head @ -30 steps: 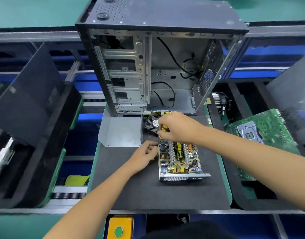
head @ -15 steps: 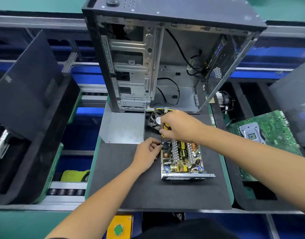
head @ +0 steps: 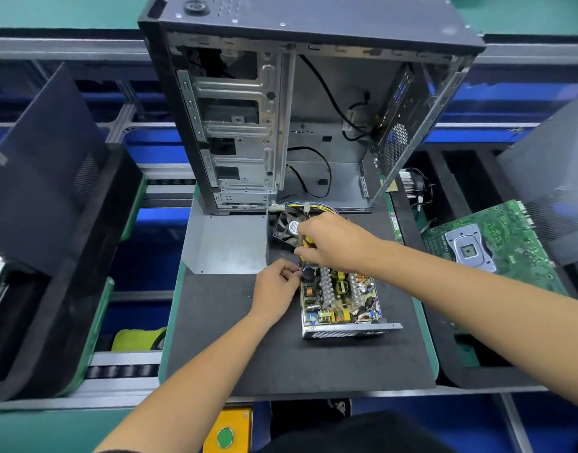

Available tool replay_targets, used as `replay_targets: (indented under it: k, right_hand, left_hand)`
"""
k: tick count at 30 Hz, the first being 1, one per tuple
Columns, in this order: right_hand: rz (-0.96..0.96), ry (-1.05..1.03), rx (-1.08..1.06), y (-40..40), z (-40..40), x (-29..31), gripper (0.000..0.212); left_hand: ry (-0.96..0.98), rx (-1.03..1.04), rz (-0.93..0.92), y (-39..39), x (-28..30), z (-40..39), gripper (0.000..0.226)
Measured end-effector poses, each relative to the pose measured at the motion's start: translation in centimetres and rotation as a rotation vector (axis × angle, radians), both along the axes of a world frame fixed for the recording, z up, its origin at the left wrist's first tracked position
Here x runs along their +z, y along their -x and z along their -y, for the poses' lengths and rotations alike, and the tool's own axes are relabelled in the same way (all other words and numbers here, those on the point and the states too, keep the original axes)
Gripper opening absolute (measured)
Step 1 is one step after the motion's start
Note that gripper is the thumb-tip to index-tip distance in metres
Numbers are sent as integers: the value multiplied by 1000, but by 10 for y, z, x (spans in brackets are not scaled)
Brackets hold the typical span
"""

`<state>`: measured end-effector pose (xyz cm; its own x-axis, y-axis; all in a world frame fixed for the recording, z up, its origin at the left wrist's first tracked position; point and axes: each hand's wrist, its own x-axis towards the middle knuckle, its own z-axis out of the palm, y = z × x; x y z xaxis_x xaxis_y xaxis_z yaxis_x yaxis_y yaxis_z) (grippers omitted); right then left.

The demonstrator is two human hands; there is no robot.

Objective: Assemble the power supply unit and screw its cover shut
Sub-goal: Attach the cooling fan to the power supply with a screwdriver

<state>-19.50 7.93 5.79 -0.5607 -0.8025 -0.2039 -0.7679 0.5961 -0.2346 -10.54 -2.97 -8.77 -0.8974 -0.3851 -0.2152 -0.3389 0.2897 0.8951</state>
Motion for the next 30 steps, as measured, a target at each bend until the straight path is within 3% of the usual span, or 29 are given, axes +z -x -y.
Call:
replay_targets:
  k: [16, 25, 30]
  right_hand:
    - [-112, -29, 226, -7, -15, -12, 24]
    - [-56, 79, 48, 5, -20, 3, 21]
    - [-12, 77, 3, 8, -25, 9, 19]
  left_hand:
    - [4, -17, -40, -3, -1, 0, 7]
    - [31, 0, -51, -3, 0, -1, 12]
    - [208, -93, -70, 2, 2, -4, 14]
